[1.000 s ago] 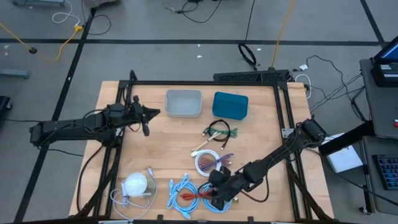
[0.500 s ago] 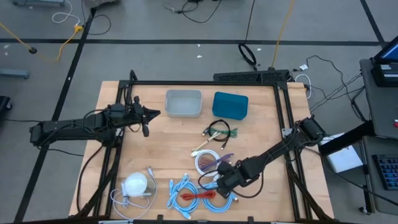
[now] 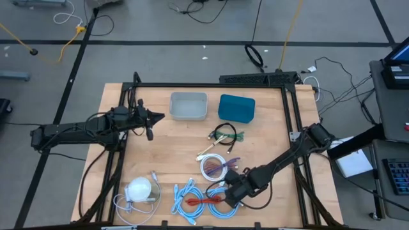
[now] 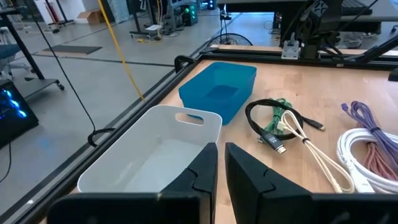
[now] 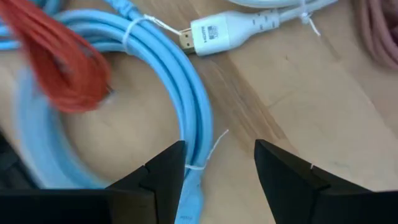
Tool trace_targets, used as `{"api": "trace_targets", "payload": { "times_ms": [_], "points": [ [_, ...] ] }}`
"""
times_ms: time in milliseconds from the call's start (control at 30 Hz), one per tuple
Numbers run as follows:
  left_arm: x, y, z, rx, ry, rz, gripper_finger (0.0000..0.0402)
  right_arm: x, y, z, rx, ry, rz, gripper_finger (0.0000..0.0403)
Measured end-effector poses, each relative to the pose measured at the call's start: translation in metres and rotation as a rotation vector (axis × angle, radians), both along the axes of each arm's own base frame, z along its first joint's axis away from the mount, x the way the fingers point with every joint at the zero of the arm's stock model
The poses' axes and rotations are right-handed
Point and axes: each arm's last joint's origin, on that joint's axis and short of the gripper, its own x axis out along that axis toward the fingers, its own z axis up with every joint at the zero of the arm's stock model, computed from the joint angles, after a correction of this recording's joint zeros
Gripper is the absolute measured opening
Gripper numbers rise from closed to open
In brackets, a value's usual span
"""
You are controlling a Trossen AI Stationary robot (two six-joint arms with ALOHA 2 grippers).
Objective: Pick & Place USB Port
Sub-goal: Put the right blue hdmi cable into the gray bin
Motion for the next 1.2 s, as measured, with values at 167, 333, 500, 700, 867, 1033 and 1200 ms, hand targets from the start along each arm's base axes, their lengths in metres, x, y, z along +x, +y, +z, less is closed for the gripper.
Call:
{"api": "trace_targets", "payload": {
  "times_ms": [167, 333, 500, 700, 867, 1033, 1200],
  "points": [
    [0.0, 0.0, 0.0, 0.001, 0.001, 0.001, 0.0037, 0.01, 0.008, -0.022, 0.017, -0.012, 0.034, 0.0189],
    [0.0, 0.0, 0.0, 0.001, 0.003, 0.002, 0.0037, 0.011, 0.011, -0.026, 0.024, -0.023, 0.05, 0.0188],
    [0.0, 0.0, -0.001, -0.001, 0.006, 0.002, 0.0037, 0.005, 0.008, -0.024, -0.01, 0.022, -0.016, 0.015],
    [0.0, 0.0, -0.001, -0.001, 0.007, 0.002, 0.0037, 0.001, 0.009, -0.025, -0.01, 0.051, -0.049, 0.0028],
    [-0.001, 0.001, -0.001, -0.001, 0.013, 0.02, 0.0037, -0.007, 0.01, -0.017, 0.016, 0.086, -0.099, 0.0028],
    [-0.001, 0.001, -0.002, 0.005, 0.02, 0.049, 0.0037, -0.015, 0.016, 0.016, 0.011, 0.123, -0.142, 0.0028],
    [-0.001, 0.001, -0.002, 0.009, 0.023, 0.052, 0.0037, -0.024, 0.017, 0.059, -0.138, 0.183, -0.183, 0.0028]
  ]
}}
